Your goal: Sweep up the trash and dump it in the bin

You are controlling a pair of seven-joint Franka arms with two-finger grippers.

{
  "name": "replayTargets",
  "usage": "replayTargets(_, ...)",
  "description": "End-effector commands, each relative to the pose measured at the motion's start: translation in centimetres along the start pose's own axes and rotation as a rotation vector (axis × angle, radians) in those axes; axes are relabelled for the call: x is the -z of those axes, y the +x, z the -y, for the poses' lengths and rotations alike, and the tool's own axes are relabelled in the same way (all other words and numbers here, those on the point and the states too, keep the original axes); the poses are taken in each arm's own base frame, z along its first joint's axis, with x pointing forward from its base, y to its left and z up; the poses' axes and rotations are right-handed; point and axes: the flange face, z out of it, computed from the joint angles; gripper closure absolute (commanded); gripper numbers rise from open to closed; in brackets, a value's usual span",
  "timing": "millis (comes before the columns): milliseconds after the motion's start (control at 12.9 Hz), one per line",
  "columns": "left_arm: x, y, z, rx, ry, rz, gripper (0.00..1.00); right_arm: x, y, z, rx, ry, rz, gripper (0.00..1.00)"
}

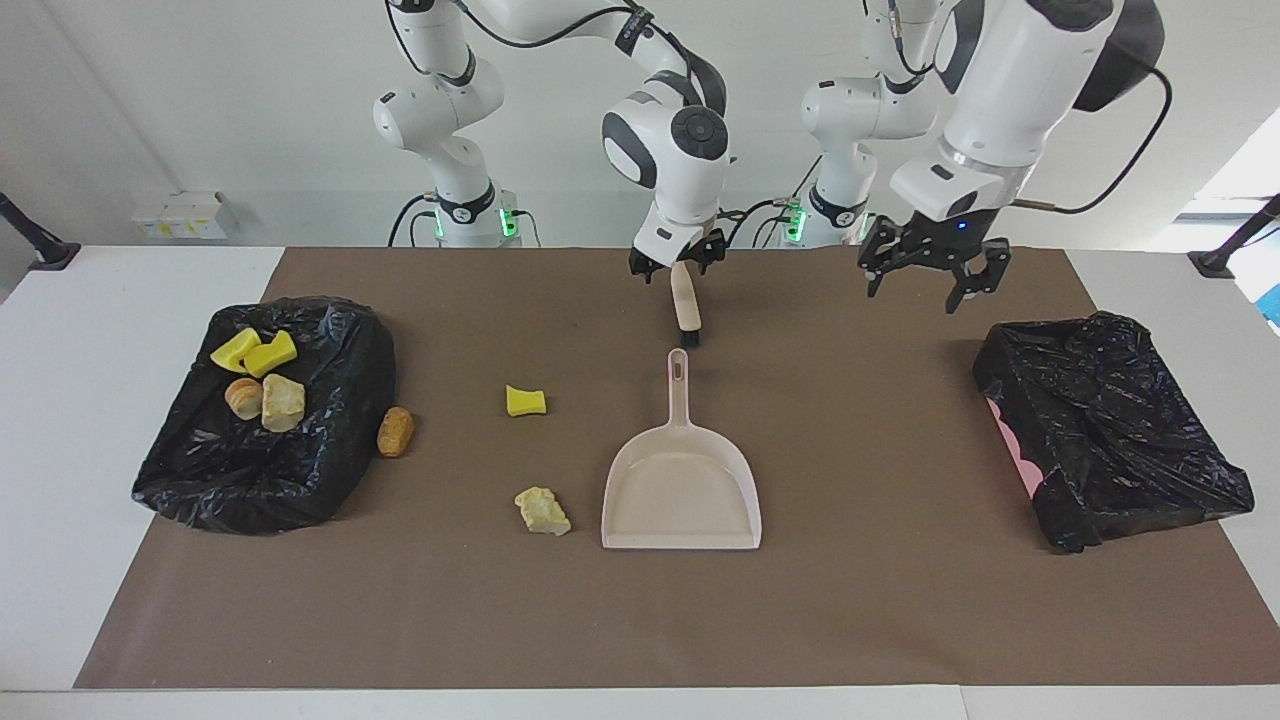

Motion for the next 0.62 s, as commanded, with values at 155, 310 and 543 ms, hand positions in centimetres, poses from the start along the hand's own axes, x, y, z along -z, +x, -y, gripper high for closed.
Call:
replayTargets(155, -5.5, 1.9, -8.9, 0.033, 0.002, 0.011, 0.0, -3.9, -4.9, 1.1, -0.066, 0.038, 0.015, 0.03)
replayTargets(310, -9.7, 2.2, -13.7, 0.055, 0.037, 0.044, 0.0, -5.4, -6.2, 1.7, -0.062, 0.025, 0.026, 0.19)
replayTargets(543, -13.5, 2.1, -19.3, 0.098, 0.037, 0.044, 0.0, -6.7, -7.5, 1.6, -0.089, 0.022, 0.04, 0.31)
